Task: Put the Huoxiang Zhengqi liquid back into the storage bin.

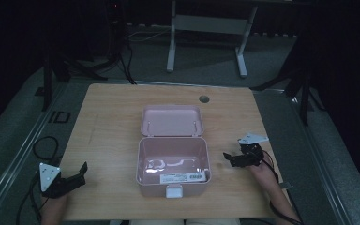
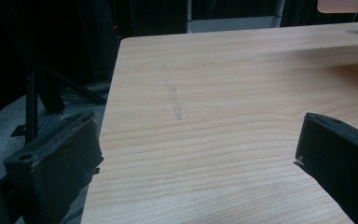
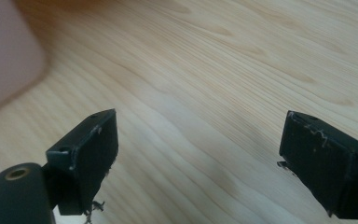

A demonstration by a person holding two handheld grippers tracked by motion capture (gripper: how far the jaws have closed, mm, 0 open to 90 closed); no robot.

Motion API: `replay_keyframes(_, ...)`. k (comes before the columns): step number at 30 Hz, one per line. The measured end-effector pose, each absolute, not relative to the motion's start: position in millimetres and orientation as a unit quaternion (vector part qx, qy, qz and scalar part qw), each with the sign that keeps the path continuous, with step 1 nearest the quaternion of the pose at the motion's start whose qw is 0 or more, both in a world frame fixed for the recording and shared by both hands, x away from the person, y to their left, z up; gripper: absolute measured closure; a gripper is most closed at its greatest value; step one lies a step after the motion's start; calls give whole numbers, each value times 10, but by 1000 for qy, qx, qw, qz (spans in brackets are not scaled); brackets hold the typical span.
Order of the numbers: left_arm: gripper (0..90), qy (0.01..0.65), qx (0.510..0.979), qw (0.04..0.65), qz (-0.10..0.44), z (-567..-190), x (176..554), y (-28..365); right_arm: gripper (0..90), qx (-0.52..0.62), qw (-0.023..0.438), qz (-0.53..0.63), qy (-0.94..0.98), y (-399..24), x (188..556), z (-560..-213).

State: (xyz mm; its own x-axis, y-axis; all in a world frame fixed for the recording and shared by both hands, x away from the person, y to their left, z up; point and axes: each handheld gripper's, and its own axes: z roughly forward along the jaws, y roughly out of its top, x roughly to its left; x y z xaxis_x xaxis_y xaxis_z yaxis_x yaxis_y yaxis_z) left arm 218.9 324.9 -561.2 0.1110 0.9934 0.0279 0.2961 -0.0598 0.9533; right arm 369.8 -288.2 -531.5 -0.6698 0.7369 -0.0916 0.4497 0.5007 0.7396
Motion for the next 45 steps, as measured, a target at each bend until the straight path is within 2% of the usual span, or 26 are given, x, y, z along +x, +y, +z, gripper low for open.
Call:
replay_keyframes(25,4,533,603,436,401,-5614,2189,3254,108,481,293,366,741,-3461,3499,-5449)
replay_keyframes(37,4,533,605,435,402,-5612,2188,3252,108,523,316,352,709,-3665,3446,-5465)
replay_keyframes(45,4,532,606,435,400,-5612,2190,3254,108,527,322,384,686,-3737,3413,-5460)
